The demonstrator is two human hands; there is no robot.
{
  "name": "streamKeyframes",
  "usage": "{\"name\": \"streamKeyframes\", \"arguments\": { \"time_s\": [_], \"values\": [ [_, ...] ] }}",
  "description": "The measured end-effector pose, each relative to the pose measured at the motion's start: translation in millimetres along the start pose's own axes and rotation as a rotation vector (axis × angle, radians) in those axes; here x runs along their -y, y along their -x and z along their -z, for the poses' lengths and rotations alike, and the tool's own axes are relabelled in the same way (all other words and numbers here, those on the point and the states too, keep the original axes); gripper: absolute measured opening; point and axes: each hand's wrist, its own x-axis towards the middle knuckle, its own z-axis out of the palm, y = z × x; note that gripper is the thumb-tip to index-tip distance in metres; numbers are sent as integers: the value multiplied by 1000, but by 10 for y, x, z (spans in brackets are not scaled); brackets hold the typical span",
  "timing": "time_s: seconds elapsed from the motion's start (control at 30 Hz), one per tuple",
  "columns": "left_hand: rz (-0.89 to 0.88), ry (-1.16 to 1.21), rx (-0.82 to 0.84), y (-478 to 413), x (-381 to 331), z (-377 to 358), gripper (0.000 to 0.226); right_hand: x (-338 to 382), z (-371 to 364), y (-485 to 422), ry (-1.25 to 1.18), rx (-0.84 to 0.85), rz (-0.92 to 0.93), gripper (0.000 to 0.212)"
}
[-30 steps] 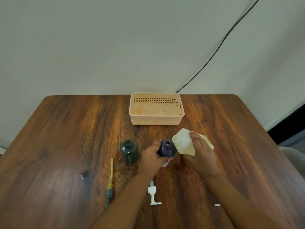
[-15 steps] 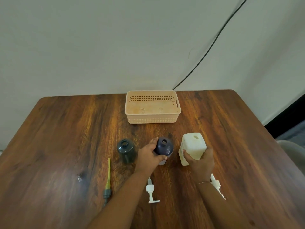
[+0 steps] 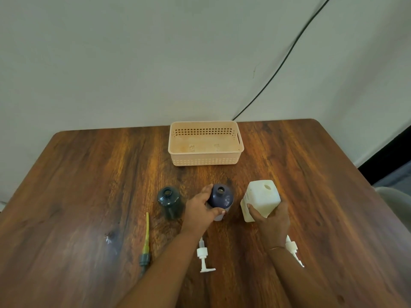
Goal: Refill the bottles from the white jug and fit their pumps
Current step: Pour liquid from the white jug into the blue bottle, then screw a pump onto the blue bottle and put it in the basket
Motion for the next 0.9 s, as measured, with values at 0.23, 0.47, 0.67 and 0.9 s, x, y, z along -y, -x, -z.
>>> {"name": "streamKeyframes", "arguments": {
  "time_s": [0.23, 0.47, 0.67, 0.9],
  "values": [
    [40, -58, 40, -6, -19, -11, 85, 171, 118, 505, 133, 45, 206, 116],
    [166, 83, -77, 280, -16, 240, 63, 121, -108, 975, 356, 636, 915, 61],
    [505, 206, -222, 748, 301, 232, 30, 68, -361, 823, 420, 897, 1268, 45],
    [753, 598, -169, 780, 376, 76, 22, 12, -452, 690, 467, 1032, 1328, 43]
  ]
}}
